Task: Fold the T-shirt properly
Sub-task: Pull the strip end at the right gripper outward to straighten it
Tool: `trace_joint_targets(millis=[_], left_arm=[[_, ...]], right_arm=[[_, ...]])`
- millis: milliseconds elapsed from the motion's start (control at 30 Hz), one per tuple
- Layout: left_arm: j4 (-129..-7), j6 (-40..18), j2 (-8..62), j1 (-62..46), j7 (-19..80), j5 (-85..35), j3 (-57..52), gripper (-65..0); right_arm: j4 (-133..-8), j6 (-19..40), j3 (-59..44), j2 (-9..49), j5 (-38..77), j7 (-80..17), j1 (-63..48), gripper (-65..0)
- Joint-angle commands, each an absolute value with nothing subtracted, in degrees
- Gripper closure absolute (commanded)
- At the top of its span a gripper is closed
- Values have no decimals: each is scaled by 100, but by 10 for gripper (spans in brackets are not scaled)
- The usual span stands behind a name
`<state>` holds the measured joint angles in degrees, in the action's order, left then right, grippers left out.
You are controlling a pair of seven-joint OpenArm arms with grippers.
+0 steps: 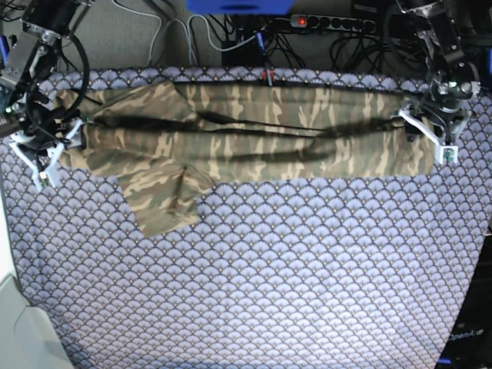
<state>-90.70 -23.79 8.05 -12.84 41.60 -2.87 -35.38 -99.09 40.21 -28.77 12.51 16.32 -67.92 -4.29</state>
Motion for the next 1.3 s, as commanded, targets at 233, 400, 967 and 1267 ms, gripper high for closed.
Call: trace_joint_targets(millis=[233, 400, 967, 1267], left_arm=[[-9156, -2360, 866, -1253, 4066, -312, -3547, -332], [-9156, -2360, 848, -1244, 4066, -303, -3547, -332], [-9147, -2360, 866, -1165, 4066, -277, -3547, -332], [-9147, -2360, 884, -1165, 4066, -303, -3538, -332]], right_arm=[[-9982, 4000, -2905, 1305, 1657, -6721, -233, -386], [-9982, 4000, -2897, 1103, 1657, -6721, -233, -386], [-9270, 4000, -2914, 1007, 1657, -6659, -224, -285], [-9253, 4000, -2941, 1086, 1648, -6659, -207, 0]])
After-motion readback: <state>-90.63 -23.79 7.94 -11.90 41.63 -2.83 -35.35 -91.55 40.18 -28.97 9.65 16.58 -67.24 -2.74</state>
